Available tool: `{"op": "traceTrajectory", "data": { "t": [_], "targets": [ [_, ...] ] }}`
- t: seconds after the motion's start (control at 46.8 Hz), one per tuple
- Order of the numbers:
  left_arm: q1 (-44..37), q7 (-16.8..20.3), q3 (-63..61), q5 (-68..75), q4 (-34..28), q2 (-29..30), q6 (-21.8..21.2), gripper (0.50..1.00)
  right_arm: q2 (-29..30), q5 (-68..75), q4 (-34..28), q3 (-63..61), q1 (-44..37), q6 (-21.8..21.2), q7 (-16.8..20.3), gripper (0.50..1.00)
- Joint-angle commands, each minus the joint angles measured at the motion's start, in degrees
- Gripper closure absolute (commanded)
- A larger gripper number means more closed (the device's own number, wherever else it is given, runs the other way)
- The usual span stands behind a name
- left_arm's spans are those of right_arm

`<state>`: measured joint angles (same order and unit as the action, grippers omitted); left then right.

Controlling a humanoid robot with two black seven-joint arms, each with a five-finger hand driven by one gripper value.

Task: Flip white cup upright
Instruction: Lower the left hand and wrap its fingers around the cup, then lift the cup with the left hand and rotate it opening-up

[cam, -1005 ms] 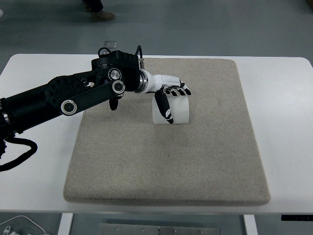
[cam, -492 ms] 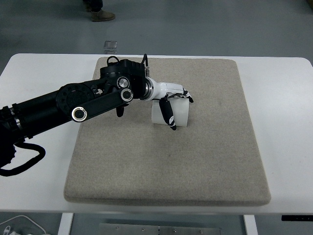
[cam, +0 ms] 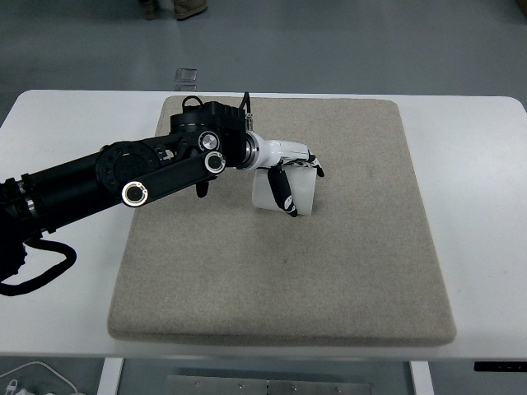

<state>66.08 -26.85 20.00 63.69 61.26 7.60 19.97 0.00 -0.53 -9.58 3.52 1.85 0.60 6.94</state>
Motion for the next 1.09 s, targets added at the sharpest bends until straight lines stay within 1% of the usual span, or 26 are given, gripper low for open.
{"op": "traceTrajectory", "data": {
  "t": [0.0,0.299,0.642,0.791,0.92,1.07],
  "targets": [
    [0.19,0.31,0.48,-0.76,0.00,0.13,-0.02,1.000,0.00,0.00,0.00,0.00,0.00,0.02,0.00,0.570],
    [0.19,0.31,6.89,-3.75,-0.09,2.33,0.69,1.000,0.00,0.00,0.00,0.00,0.00,0.02,0.00,0.570],
    [0.37,0.57,13.57,-13.94,-0.44,5.76,0.78,1.000,0.00,0.00,0.00,0.00,0.00,-0.07,0.00,0.570],
    [-0.42,2.50,17.61,-19.91,-0.70,6.63,0.86,1.000,0.00,0.00,0.00,0.00,0.00,-0.07,0.00,0.570],
    [-1.30,4.96,18.94,-25.89,-1.41,7.95,1.83,1.000,0.00,0.00,0.00,0.00,0.00,0.02,0.00,0.570],
    [-3.50,9.44,22.01,-29.94,-3.60,8.22,2.62,1.000,0.00,0.00,0.00,0.00,0.00,0.02,0.00,0.570]
  ]
}}
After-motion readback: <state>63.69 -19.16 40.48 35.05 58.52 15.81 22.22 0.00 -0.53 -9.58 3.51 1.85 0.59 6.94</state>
